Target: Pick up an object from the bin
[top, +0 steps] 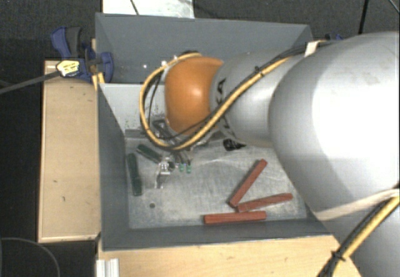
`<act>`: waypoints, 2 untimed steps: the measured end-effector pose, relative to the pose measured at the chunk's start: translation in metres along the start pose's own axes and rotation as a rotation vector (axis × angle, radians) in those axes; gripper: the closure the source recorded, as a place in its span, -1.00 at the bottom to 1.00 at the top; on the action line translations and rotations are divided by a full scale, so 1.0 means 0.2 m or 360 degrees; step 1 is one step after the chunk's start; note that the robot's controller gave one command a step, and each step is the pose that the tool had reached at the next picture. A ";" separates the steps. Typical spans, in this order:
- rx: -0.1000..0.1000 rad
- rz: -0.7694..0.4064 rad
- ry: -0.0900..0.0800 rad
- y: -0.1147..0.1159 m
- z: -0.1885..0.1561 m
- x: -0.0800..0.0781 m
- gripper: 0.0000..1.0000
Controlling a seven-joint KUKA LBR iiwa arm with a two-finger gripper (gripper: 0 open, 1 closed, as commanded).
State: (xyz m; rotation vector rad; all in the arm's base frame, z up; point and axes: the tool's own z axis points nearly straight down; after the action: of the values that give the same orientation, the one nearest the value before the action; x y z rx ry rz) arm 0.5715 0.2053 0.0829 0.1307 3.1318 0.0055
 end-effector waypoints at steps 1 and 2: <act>-0.0011 0.0243 -0.0030 0.05 0.07 -0.03 1.00; -0.0005 0.0270 -0.0017 0.05 0.06 -0.01 1.00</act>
Offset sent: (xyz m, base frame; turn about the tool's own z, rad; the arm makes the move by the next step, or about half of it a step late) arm 0.0000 0.0000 0.0000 0.0000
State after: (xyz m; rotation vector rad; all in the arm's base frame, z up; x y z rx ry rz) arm 0.5748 0.2157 0.0707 0.3942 3.0991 0.0110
